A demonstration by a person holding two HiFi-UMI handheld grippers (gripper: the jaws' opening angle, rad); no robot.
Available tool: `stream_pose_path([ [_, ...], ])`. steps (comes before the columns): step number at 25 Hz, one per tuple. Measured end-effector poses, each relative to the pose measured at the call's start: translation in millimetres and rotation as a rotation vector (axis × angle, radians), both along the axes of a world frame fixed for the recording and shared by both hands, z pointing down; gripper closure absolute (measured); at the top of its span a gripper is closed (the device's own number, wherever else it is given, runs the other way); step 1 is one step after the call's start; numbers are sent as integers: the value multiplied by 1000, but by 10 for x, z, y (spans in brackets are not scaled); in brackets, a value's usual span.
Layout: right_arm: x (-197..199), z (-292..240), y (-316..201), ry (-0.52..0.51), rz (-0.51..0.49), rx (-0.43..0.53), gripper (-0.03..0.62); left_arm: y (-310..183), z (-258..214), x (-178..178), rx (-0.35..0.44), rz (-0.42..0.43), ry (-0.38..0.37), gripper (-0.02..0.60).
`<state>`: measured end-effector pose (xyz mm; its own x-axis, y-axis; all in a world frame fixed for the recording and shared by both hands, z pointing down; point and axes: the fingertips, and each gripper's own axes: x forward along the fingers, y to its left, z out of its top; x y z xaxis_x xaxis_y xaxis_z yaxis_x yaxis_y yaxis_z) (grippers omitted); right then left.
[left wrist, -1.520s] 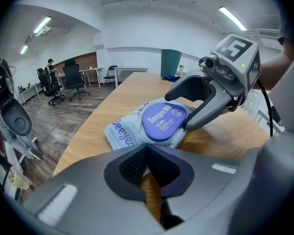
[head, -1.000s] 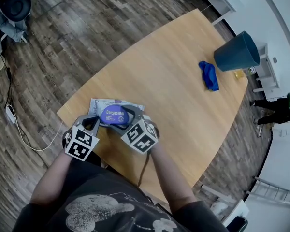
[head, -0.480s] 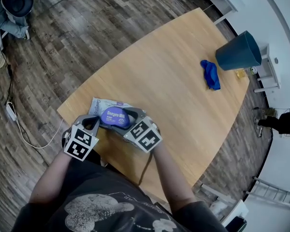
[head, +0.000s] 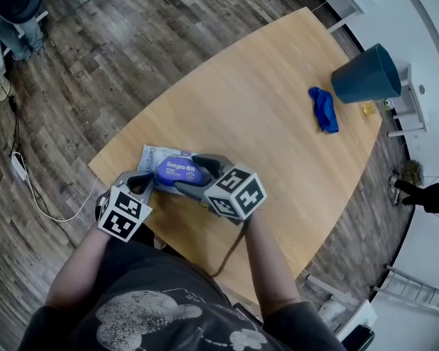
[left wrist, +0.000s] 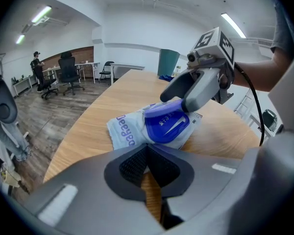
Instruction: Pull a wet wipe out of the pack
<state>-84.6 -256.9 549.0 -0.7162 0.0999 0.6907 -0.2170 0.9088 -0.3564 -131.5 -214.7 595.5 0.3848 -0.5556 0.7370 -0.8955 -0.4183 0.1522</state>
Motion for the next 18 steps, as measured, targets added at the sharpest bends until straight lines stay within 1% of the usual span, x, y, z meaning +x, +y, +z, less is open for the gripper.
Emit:
stream_pose_path([
  [3, -20, -209, -241, -77, 119, 82, 288, 21, 10, -3, -2, 11, 1, 563],
  [4, -13, -229, -327, -83, 149, 105, 297, 22, 14, -7, -1, 13, 0, 563],
  [5, 2, -219, -403, -73, 163, 133, 342, 22, 18, -6, -1, 17, -1, 563],
  [6, 19, -194, -465, -55, 168, 164, 423, 22, 21, -1, -2, 21, 0, 563],
  [7, 30, -167, -520, -40, 175, 190, 447, 25, 22, 5, -5, 28, 1, 563],
  [9, 29, -116, -627, -28, 223, 210, 448, 42, 21, 7, -10, 41, 4, 563],
  [12, 34, 8, -778, 3, 319, 209, 446, 66, 20, -4, -11, 67, 7, 563],
  [13, 43, 60, -812, 17, 345, 204, 435, 71, 20, -5, -11, 77, 8, 563],
  [15, 64, 159, -847, 52, 378, 201, 425, 78, 19, -4, -11, 98, 13, 563],
  [18, 66, 212, -840, 76, 400, 233, 425, 90, 15, -8, -9, 132, 22, 563],
])
